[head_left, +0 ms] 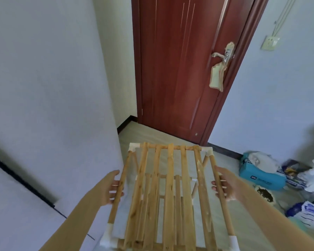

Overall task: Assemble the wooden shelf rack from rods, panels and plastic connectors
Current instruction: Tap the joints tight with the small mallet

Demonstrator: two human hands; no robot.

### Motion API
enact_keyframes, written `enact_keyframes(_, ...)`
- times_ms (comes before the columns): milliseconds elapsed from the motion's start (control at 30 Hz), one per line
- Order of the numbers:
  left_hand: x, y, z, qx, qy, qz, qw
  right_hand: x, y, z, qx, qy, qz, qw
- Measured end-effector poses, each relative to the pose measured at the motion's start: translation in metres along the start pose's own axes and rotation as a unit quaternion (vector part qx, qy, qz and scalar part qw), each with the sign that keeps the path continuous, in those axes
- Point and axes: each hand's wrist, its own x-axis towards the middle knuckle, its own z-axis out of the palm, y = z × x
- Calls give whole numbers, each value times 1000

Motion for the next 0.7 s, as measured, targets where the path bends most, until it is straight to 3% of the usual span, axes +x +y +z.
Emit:
enact_keyframes(333, 121, 161, 72, -33, 50, 39, 997, 145, -214, 34, -64, -11, -1, 998)
enact_keyframes(700, 266, 340, 113, -73, 86, 24, 993, 314, -435, 101, -136, -53, -7, 989)
